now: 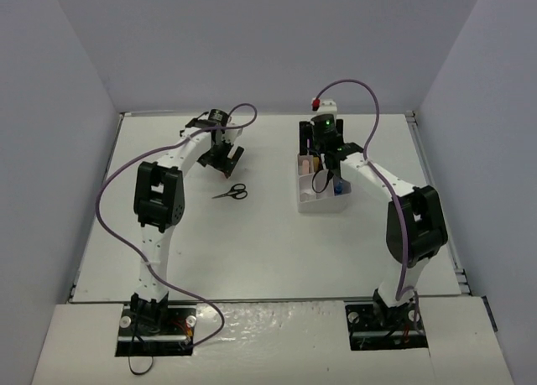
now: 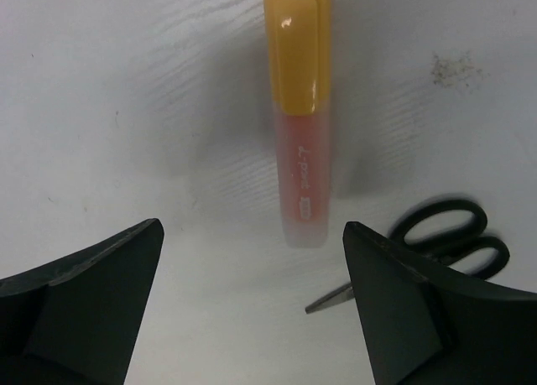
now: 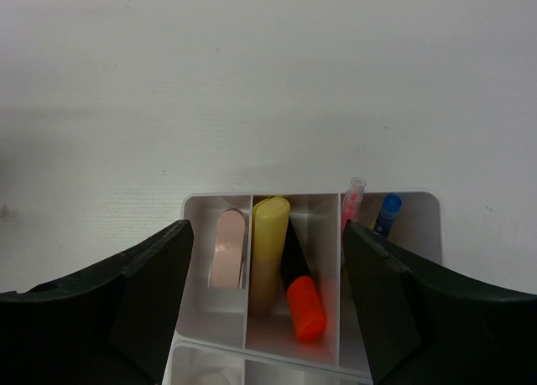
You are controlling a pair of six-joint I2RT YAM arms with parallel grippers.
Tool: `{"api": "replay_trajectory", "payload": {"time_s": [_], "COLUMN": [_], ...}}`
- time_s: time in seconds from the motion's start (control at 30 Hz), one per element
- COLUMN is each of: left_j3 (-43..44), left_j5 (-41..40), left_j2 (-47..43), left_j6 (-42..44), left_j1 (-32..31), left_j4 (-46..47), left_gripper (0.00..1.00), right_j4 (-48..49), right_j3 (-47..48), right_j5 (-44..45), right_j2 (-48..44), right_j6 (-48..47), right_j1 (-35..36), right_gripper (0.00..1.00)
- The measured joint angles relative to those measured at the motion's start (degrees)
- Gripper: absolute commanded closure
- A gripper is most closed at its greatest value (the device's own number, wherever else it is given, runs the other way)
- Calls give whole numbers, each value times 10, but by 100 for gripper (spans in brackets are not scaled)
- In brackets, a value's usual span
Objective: Sort the stationery into containers
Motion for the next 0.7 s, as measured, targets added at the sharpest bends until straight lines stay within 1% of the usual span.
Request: {"api": "replay_trajectory", "payload": {"time_s": [0.2, 0.3, 0.33, 0.4, 0.53, 0.57, 0.7], "left_j3": [42, 45, 45, 48, 61, 63, 63], "left_j5": [-19, -22, -23, -26, -27, -27, -17], "left_j2": [49, 49, 50, 54, 65, 66, 65], "left_j6": [8, 8, 9, 10, 9, 9, 8], "left_j1": [-8, -14, -17, -23, -30, -32, -33], "left_j4": [8, 10, 9, 8, -1, -5, -15], "left_gripper": [28, 34, 38, 62, 95, 99, 100], "right_j4": [-8, -8, -8, -8, -10, -14, -27], "right_j3": [2, 2, 2, 3, 3, 4, 6], "right_j5": [-12, -13, -13, -13, -16, -18, -20], "right_j2": [-57, -90, -99, -112, -122, -122, -123], "right_j6": [0, 0, 0, 0, 1, 1, 2], "right_j1": [0, 0, 0, 0, 0, 0, 0], "right_gripper": [32, 32, 32, 33, 33, 33, 33]}}
